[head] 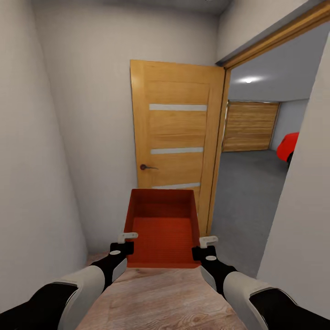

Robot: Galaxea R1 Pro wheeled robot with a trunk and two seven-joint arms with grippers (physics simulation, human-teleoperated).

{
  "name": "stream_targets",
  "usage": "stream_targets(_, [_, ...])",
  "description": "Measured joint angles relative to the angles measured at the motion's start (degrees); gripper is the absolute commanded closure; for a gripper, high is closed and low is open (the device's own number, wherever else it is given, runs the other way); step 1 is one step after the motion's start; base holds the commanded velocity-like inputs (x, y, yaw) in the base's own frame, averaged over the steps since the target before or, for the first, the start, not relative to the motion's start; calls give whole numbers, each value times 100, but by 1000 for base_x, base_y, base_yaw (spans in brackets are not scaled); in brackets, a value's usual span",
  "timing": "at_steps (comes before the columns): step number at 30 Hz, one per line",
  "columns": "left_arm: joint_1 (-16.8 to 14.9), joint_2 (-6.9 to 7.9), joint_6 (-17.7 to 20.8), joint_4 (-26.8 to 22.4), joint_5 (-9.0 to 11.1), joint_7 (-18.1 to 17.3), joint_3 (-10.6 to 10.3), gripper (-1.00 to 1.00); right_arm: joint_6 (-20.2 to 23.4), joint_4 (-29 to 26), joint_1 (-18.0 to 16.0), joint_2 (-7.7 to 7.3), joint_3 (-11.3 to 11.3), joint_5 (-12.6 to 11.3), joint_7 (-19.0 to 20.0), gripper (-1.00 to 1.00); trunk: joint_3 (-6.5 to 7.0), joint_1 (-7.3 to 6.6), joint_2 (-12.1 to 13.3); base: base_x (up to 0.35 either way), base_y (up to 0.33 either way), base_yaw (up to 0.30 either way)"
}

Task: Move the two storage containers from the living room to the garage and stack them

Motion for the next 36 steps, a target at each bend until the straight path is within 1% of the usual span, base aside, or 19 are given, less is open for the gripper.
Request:
stream_targets(13, [0,-2,-17,16,-4,0,11,100,2,-2,0,-4,6,7,3,100,0,0,0,3,5,-287])
stream_targets(17, [-1,-7,-10,10,-4,9,6,100,4,-4,1,-7,-1,11,7,100,0,-1,0,116,204,-201])
stream_targets(27, [0,2,-10,9,-6,-3,8,100,3,-2,1,-1,8,0,4,100,0,-2,0,194,269,-29])
stream_targets(36, [0,9,1,1,-7,-16,4,100,0,1,1,4,8,-7,-2,100,0,-2,0,216,217,-252])
